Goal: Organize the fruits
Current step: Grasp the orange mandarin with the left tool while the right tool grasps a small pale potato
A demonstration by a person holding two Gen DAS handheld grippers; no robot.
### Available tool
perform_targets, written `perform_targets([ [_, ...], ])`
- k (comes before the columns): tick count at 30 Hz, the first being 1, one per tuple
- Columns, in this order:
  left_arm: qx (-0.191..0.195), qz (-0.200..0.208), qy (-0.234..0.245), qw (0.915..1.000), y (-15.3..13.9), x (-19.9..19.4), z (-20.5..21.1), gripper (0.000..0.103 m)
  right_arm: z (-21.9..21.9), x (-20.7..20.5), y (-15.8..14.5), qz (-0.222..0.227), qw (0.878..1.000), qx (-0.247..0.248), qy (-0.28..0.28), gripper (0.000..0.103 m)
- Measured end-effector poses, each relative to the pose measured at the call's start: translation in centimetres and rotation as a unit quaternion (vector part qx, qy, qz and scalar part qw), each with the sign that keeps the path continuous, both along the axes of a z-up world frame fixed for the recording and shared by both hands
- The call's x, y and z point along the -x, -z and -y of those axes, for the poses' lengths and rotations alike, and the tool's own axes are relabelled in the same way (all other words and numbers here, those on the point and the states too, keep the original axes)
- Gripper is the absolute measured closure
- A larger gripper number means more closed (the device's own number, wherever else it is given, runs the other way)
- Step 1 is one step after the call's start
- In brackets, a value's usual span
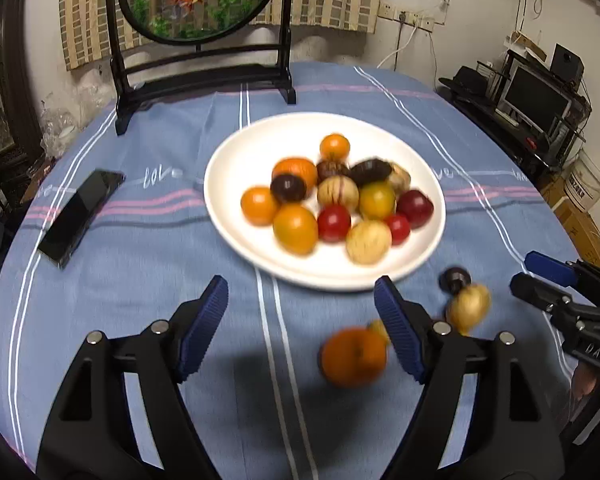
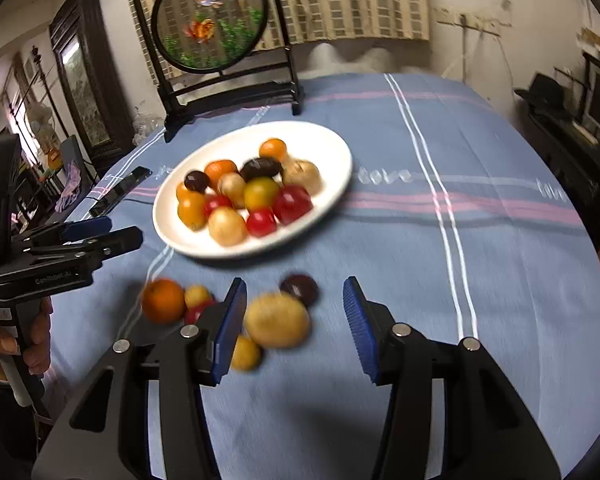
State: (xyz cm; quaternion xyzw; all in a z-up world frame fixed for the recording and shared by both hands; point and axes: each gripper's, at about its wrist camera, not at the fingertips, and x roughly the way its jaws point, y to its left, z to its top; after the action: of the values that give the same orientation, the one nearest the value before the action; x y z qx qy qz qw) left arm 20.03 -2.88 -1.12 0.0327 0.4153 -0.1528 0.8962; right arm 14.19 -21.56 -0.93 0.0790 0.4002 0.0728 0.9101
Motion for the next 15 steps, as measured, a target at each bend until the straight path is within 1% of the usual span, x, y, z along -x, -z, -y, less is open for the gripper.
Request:
perform_targets([
  [3, 0.001, -0.009, -0.003, 1.0, 0.8, 1.1, -0.4, 0.025, 0.5, 1.6, 0.9, -0.009, 1.0, -0.004, 0.006, 0.052],
  [9, 0.005, -0.026, -0.005, 0.9996, 2.1, 2.9, -0.9, 0.025, 1.0, 3.3, 1.8, -0.017, 1.0, -0.019, 0.011, 0.052],
  [15, 0.006, -0.03, 0.007, 0.9995, 2.5, 3.9, -0.6, 0.025, -0.3, 4.3, 2.8, -0.028, 1.0, -0.005, -0.002, 0.052],
])
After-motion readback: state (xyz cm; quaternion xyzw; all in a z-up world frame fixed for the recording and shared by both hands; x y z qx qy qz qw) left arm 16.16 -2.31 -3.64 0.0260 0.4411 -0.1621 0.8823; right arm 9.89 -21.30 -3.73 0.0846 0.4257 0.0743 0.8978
